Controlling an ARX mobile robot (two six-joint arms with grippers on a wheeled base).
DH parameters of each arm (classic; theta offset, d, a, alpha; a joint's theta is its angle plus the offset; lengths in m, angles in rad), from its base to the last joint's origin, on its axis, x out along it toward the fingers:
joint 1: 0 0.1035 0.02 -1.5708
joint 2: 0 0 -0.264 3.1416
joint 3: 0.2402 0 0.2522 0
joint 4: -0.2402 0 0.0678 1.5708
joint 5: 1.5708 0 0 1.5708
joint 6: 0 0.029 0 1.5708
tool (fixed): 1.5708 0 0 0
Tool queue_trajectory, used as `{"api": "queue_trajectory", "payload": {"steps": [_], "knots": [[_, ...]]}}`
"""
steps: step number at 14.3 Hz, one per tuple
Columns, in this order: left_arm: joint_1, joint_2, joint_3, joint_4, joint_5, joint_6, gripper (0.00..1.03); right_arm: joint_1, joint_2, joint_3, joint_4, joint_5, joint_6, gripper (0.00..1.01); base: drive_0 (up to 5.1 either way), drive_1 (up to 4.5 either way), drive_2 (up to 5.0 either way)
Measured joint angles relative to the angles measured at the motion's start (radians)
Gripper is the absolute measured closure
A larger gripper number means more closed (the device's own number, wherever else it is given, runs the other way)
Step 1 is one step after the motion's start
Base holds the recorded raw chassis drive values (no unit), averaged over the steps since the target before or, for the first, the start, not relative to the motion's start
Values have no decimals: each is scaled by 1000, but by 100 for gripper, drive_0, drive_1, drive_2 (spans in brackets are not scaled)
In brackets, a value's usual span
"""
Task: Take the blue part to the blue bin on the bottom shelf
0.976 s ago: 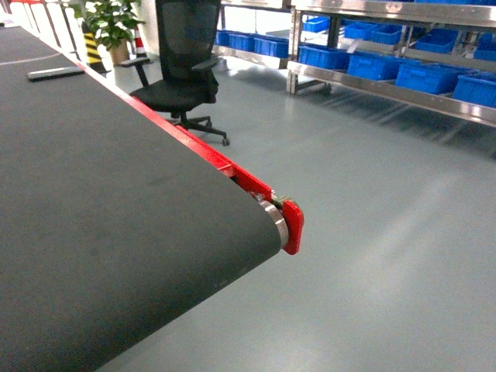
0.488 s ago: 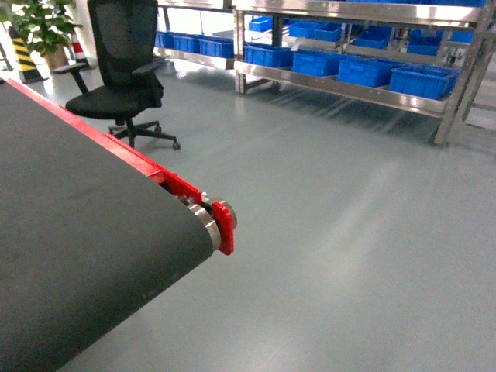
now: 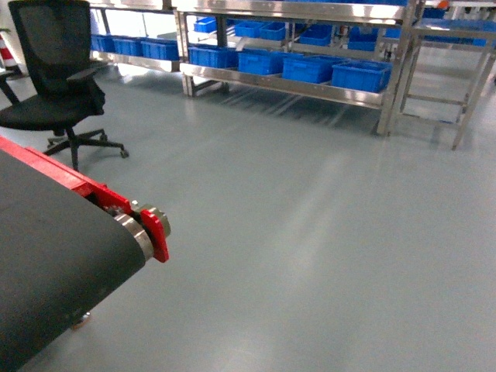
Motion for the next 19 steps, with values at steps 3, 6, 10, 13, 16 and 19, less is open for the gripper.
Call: {"api": "queue_trajectory", "payload": {"steps": [3, 6, 10, 13, 16, 19], "knots": [[0, 0, 0, 0, 0, 0, 60, 0, 0, 0, 0, 0, 0, 3, -162, -162, -162], [0, 0, 0, 0, 0, 0, 60, 0, 0, 0, 0, 0, 0, 3, -159, -159, -159], [0, 0, 0, 0, 0, 0, 60, 0, 0, 0, 0, 0, 0, 3, -170, -170, -170], [0, 2, 0, -1, 0, 0, 60, 0, 0, 0, 0, 0, 0, 3, -162, -162, -162], [0, 0, 0, 0, 0, 0, 60, 0, 0, 0, 0, 0, 0, 3, -162, -162, -162], [-1, 0, 0, 0, 0, 0, 60, 0, 0, 0, 0, 0, 0, 3, -162, -162, -162]]}}
